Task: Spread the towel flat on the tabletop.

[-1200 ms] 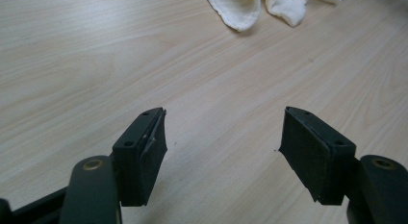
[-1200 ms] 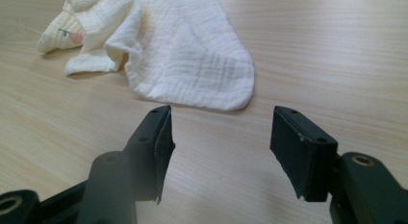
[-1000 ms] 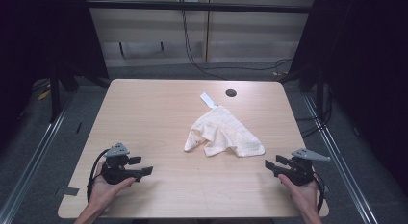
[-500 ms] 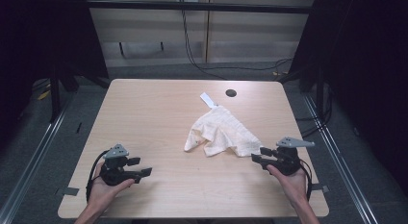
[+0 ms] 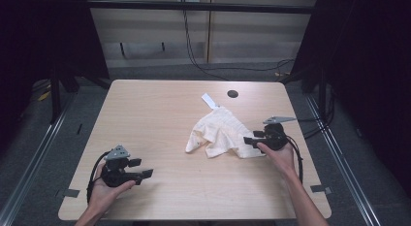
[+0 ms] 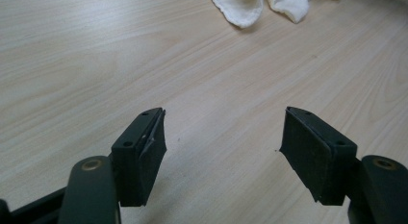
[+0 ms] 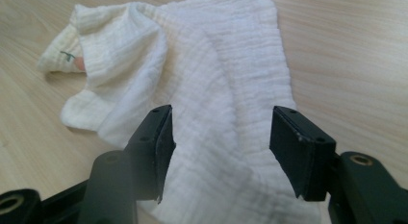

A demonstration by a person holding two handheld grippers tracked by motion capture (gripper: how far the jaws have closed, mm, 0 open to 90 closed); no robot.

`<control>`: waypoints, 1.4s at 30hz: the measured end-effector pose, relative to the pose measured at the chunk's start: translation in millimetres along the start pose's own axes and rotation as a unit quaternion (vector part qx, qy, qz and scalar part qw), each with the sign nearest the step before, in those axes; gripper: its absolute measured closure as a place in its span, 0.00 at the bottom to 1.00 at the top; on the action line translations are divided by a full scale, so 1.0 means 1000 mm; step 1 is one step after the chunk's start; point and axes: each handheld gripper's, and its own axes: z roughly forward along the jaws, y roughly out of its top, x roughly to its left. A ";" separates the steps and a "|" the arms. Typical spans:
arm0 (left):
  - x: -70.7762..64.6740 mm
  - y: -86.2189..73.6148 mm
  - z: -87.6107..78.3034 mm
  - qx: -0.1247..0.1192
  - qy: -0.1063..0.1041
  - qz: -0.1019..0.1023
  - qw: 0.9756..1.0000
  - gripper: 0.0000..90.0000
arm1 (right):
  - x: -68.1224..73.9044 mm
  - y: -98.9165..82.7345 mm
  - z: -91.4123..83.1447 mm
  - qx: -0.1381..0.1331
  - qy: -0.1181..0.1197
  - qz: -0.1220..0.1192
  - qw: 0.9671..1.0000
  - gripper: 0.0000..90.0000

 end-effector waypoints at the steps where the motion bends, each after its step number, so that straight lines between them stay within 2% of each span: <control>1: 0.000 0.000 0.000 0.000 0.000 0.000 1.000 0.36 | -0.001 0.001 0.004 0.001 0.002 -0.001 1.000 0.46; 2: 0.000 0.000 0.000 0.001 -0.001 0.002 1.000 0.36 | -0.004 0.002 0.012 0.012 -0.006 0.001 1.000 0.48; 5: 0.000 0.000 -0.001 0.003 -0.001 0.004 1.000 0.36 | -0.008 0.000 0.018 0.023 -0.004 0.006 1.000 0.50; 6: 0.000 0.000 0.000 0.002 -0.001 0.002 1.000 0.36 | -0.007 -0.003 0.024 0.039 -0.016 0.000 0.999 0.51; 8: 0.000 0.000 0.000 0.002 -0.001 0.002 1.000 0.36 | -0.007 -0.007 0.028 0.045 -0.022 0.001 0.999 0.52; 11: 0.000 0.000 0.000 0.002 0.000 0.003 1.000 0.36 | -0.008 -0.009 0.029 0.040 -0.024 0.003 0.999 0.55; 14: 0.000 0.000 0.001 0.004 0.000 0.005 1.000 0.36 | -0.007 -0.010 0.028 0.041 -0.037 -0.014 0.998 0.69; 15: 0.000 0.000 0.001 0.004 0.000 0.005 1.000 0.36 | -0.007 -0.010 0.028 0.041 -0.037 -0.014 0.998 0.69; 16: 0.000 0.000 0.002 0.006 -0.001 0.004 1.000 0.36 | -0.007 -0.012 0.027 0.038 -0.043 -0.010 0.998 0.82; 17: 0.000 0.000 0.002 0.006 -0.001 0.004 1.000 0.36 | -0.008 -0.013 0.026 0.037 -0.041 -0.007 0.998 0.87; 20: -0.001 0.000 0.002 0.007 0.000 0.005 1.000 0.36 | -0.009 -0.016 0.025 0.027 -0.033 0.002 0.999 0.94; 23: -0.001 0.000 0.003 0.008 0.002 0.006 1.000 0.36 | -0.008 -0.017 0.024 0.030 -0.030 0.007 0.999 0.96; 25: 0.000 0.000 0.003 0.009 0.001 0.005 1.000 0.36 | -0.004 -0.019 0.027 0.015 -0.019 0.003 1.000 0.97; 34: 0.000 0.000 0.005 0.011 0.001 0.006 1.000 0.35 | 0.011 -0.016 0.036 0.013 0.009 0.003 1.000 0.97; 42: 0.000 0.000 0.004 0.009 0.000 0.007 1.000 0.36 | 0.024 -0.016 0.038 0.027 0.031 -0.009 0.999 0.97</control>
